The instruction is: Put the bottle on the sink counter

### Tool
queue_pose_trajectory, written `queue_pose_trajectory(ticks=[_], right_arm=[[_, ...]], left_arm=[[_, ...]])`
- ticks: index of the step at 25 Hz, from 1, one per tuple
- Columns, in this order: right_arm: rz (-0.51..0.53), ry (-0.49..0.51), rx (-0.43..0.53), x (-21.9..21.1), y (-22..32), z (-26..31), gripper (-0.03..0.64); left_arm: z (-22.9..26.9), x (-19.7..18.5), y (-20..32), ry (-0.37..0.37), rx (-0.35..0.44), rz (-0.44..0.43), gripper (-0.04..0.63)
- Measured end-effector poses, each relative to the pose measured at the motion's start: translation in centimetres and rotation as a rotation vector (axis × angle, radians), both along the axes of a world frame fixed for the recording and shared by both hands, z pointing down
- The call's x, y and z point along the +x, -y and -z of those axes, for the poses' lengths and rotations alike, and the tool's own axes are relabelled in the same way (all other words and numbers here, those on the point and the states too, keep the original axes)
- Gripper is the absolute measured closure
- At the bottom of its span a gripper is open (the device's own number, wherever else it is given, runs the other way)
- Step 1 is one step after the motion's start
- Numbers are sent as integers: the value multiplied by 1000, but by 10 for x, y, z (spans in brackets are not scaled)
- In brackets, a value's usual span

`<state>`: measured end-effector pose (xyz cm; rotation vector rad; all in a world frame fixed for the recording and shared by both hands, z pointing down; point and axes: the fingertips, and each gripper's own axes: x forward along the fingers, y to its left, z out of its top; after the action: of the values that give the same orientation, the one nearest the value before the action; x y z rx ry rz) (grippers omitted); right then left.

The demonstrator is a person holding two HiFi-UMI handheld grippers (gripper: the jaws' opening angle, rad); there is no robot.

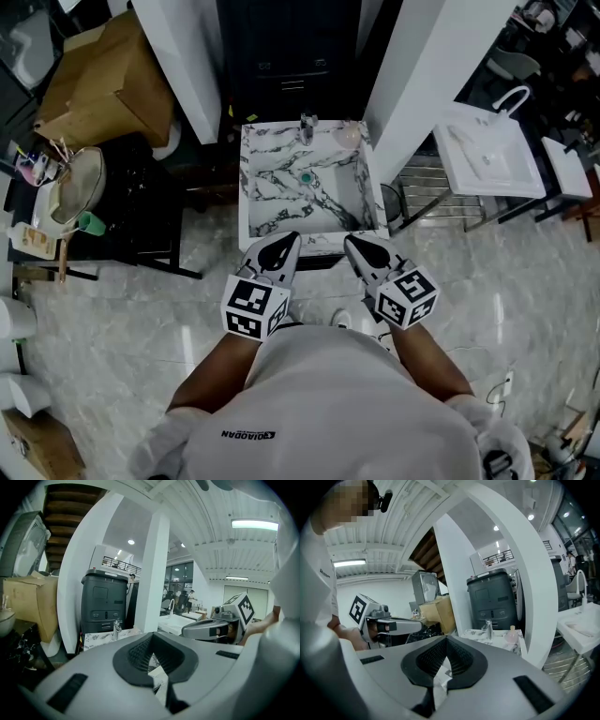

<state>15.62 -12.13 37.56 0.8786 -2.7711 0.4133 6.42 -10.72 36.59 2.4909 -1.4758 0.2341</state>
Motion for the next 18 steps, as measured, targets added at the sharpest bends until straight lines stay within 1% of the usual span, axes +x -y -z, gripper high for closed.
queue_pose_trajectory(ticks=[5, 10, 18], right_arm=[[12, 12, -15, 13, -6, -3, 577], [8, 4, -37, 23, -10, -11, 577], [17, 10, -35, 27, -12, -9, 577]], left_arm=[[-4, 10, -11, 11, -27, 15, 581], [-9, 21, -21, 27, -45, 8, 581], [-3, 33, -25, 40, -34, -10, 581]])
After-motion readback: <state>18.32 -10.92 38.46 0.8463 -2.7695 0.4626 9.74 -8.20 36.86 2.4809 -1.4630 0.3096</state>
